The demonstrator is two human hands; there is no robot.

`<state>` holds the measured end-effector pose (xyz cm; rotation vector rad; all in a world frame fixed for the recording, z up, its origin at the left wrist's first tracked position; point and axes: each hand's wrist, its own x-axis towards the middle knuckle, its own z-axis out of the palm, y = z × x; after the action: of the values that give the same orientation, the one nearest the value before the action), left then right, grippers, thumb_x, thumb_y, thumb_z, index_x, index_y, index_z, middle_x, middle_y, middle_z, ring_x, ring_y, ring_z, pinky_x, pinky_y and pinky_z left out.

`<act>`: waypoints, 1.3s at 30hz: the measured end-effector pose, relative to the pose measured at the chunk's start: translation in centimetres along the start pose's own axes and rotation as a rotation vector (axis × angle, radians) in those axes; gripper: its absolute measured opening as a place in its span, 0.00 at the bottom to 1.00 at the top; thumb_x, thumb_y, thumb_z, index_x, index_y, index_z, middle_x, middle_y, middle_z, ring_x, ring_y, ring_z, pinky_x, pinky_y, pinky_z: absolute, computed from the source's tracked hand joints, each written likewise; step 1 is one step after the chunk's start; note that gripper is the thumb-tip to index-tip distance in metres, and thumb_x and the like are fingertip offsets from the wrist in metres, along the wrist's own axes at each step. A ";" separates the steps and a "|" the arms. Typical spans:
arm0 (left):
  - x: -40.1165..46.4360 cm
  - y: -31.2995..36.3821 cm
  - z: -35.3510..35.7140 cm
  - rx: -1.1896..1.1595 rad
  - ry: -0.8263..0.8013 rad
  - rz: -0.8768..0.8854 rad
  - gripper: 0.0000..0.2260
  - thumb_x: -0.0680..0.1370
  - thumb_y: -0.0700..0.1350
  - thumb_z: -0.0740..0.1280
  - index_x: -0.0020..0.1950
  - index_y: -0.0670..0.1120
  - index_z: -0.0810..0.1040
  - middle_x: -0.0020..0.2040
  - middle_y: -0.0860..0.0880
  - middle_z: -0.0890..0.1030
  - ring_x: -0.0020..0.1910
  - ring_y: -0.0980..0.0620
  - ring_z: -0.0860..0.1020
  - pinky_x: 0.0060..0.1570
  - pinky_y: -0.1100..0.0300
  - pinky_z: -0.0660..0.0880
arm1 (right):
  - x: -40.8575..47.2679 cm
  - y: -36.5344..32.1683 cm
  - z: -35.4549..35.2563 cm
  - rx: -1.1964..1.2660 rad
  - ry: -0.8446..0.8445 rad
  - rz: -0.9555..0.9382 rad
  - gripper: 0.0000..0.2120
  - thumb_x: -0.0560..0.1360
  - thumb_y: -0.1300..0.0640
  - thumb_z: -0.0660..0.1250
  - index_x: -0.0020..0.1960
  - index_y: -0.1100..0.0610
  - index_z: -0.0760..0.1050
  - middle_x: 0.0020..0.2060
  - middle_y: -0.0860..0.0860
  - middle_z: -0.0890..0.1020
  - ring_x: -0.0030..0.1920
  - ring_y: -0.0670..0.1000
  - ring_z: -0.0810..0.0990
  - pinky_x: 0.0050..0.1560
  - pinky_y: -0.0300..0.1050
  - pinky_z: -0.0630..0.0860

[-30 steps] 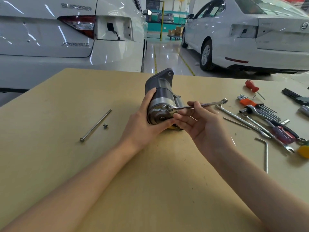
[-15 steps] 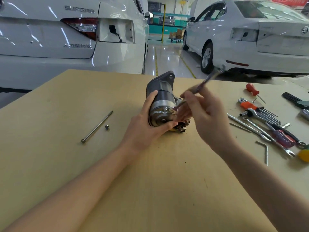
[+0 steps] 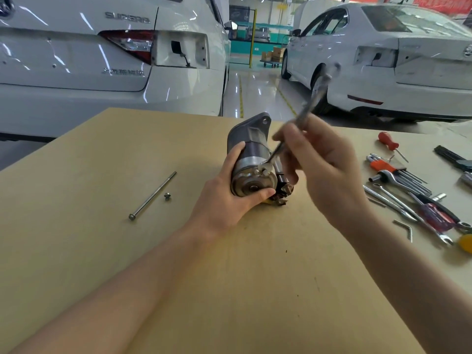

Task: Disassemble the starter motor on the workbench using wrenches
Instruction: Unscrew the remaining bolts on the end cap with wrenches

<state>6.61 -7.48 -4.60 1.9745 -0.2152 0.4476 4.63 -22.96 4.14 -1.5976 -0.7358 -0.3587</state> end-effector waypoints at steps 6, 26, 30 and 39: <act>0.0 0.1 0.0 0.002 0.002 0.016 0.42 0.64 0.58 0.78 0.73 0.65 0.60 0.50 0.68 0.76 0.49 0.73 0.76 0.46 0.81 0.68 | -2.5 3.2 -0.4 0.629 0.337 0.629 0.12 0.81 0.59 0.56 0.43 0.61 0.73 0.25 0.53 0.75 0.25 0.49 0.72 0.26 0.38 0.72; -0.1 0.6 -0.2 -0.039 -0.025 0.017 0.44 0.61 0.64 0.73 0.75 0.62 0.60 0.52 0.67 0.76 0.50 0.72 0.77 0.48 0.78 0.70 | -2.6 4.0 -0.1 0.590 0.252 0.430 0.10 0.81 0.58 0.57 0.48 0.62 0.74 0.32 0.57 0.82 0.34 0.56 0.83 0.39 0.47 0.81; -0.1 0.7 -0.2 -0.028 -0.023 0.016 0.45 0.60 0.65 0.72 0.75 0.61 0.60 0.51 0.66 0.76 0.50 0.72 0.76 0.47 0.79 0.69 | -2.5 4.6 -0.5 0.611 0.188 0.403 0.10 0.80 0.57 0.57 0.49 0.61 0.74 0.32 0.56 0.82 0.35 0.55 0.83 0.40 0.46 0.81; 0.0 0.6 -0.1 -0.034 -0.017 -0.004 0.43 0.63 0.61 0.76 0.74 0.63 0.59 0.54 0.59 0.80 0.51 0.67 0.78 0.50 0.76 0.71 | -1.7 4.9 -2.3 0.407 -0.005 0.310 0.10 0.76 0.54 0.60 0.49 0.60 0.73 0.36 0.57 0.82 0.38 0.56 0.84 0.42 0.48 0.81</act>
<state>6.40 -7.60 -4.02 1.9457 -0.2280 0.4221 6.91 -25.75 -0.29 -1.2964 -0.5138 0.0233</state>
